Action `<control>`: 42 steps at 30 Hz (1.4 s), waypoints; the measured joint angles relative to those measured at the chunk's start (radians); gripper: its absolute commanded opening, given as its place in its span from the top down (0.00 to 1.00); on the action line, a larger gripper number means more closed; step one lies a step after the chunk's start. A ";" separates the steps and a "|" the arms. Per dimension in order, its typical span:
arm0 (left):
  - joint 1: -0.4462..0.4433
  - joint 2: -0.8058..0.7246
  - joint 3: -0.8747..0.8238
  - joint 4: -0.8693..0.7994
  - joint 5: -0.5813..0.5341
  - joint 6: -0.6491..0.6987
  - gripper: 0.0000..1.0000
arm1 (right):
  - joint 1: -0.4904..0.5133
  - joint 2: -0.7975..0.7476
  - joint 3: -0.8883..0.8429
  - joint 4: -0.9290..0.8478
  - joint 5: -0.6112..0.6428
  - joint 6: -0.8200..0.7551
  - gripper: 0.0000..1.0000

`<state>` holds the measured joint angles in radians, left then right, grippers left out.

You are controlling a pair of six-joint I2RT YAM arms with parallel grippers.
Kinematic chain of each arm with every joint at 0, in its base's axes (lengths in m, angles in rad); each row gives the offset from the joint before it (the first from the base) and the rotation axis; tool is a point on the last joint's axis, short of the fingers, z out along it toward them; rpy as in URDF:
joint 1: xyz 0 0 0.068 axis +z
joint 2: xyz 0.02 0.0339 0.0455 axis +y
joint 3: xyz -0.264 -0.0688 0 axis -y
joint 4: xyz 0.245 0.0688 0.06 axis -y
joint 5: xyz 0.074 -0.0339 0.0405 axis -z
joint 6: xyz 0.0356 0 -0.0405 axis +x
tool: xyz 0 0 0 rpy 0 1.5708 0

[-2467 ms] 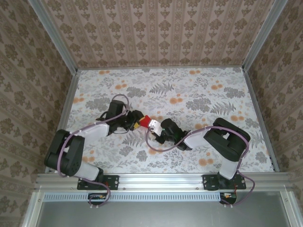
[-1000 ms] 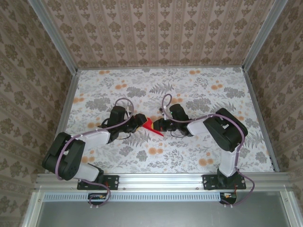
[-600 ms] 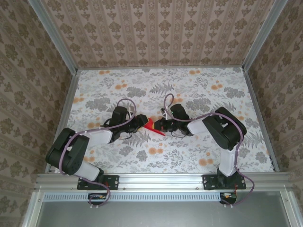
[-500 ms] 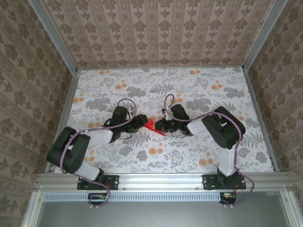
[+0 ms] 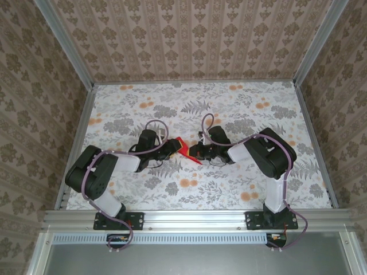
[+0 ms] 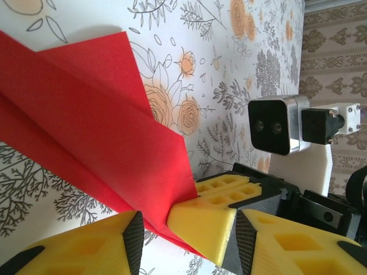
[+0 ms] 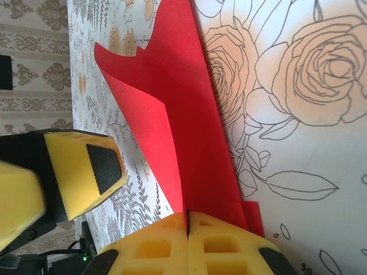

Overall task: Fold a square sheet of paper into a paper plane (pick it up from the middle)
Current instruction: Fold the wing for the fifth time at the center of the table.

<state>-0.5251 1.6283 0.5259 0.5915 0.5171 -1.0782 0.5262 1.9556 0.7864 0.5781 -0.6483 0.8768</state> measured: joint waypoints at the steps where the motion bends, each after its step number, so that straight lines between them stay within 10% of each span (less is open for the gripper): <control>1: -0.003 0.010 0.000 0.004 0.000 -0.002 0.55 | 0.000 0.000 0.000 0.000 -0.001 0.004 0.94; 33: -0.019 0.129 0.045 0.068 0.037 -0.003 0.72 | -0.013 0.004 -0.001 0.016 -0.045 0.013 0.80; 42: -0.018 0.140 0.053 0.064 0.037 -0.003 0.73 | -0.017 0.005 0.007 -0.018 -0.048 -0.034 0.89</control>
<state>-0.5426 1.7683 0.5793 0.6552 0.5545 -1.0813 0.5091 1.9602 0.7933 0.5598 -0.6960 0.8429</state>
